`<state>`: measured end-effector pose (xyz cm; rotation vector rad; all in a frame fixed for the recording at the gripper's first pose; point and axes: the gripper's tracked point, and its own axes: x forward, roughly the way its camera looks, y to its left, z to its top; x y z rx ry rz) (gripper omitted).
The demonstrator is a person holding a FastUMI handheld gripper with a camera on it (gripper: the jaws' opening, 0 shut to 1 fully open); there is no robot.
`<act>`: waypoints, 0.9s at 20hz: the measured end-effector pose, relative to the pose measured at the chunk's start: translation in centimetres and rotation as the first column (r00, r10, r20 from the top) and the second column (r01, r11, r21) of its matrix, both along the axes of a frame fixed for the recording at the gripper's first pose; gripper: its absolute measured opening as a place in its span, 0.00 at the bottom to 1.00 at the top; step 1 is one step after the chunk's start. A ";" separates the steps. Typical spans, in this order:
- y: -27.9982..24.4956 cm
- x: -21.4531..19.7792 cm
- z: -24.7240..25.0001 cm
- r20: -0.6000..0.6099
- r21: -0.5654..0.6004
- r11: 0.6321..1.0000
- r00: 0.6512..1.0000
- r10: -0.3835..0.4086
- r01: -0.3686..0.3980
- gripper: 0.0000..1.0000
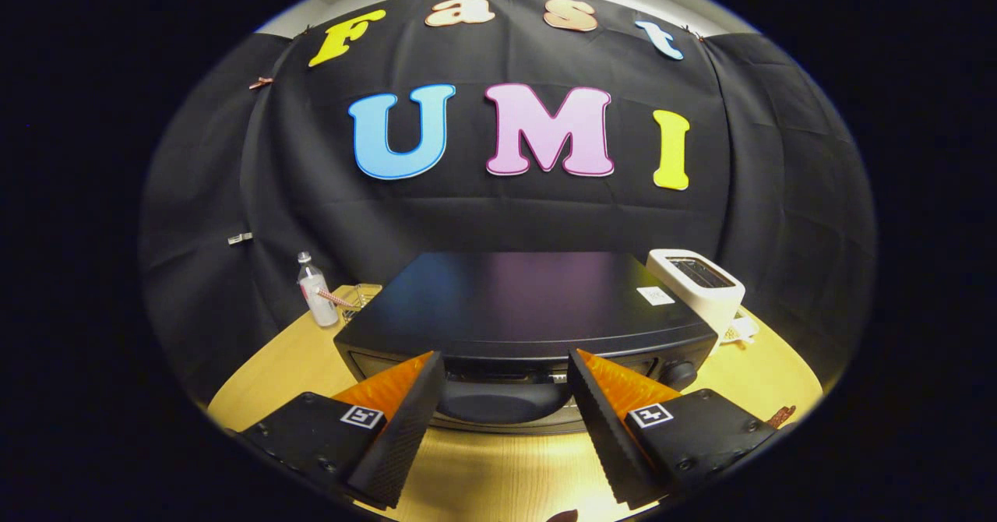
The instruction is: Open the toaster oven, put the food inside, and close the toaster oven door.
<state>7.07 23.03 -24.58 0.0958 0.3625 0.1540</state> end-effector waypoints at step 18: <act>-0.4 -4.8 -2.2 -0.088 0.014 1.000 0.996 -0.019 0.020 0.98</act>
